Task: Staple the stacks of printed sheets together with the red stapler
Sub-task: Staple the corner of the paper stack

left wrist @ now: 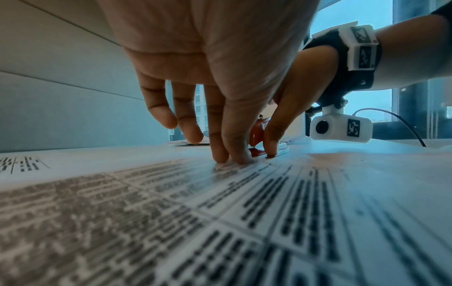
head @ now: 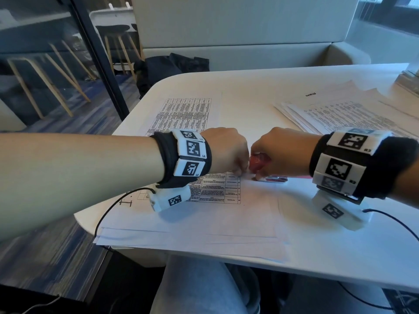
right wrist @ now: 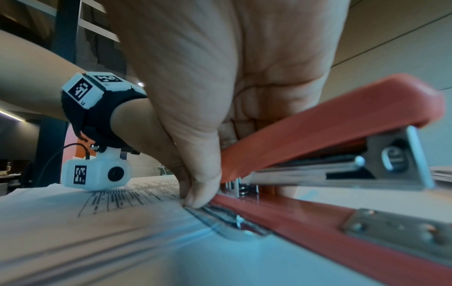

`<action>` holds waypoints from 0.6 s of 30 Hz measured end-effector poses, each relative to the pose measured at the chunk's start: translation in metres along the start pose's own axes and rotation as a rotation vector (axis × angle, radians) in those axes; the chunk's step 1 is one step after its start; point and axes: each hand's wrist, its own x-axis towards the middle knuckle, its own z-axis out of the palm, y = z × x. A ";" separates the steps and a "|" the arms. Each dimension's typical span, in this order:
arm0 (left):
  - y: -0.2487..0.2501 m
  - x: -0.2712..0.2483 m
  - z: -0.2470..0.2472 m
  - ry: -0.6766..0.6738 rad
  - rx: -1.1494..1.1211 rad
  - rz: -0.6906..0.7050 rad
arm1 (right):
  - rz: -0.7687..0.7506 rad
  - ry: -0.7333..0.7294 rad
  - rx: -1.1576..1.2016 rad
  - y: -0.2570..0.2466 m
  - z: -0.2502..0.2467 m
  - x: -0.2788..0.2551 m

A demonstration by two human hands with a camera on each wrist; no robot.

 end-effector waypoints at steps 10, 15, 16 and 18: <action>-0.005 0.001 0.003 0.028 -0.019 -0.021 | 0.025 -0.006 0.019 -0.001 -0.001 -0.003; -0.013 -0.004 0.006 0.006 -0.108 -0.075 | 0.022 -0.004 0.005 0.000 0.000 -0.001; -0.014 -0.005 0.004 0.010 -0.128 -0.084 | 0.024 -0.010 0.006 0.000 0.000 -0.002; -0.018 -0.010 -0.005 0.035 -0.203 -0.105 | 0.017 -0.016 0.015 0.000 -0.001 -0.002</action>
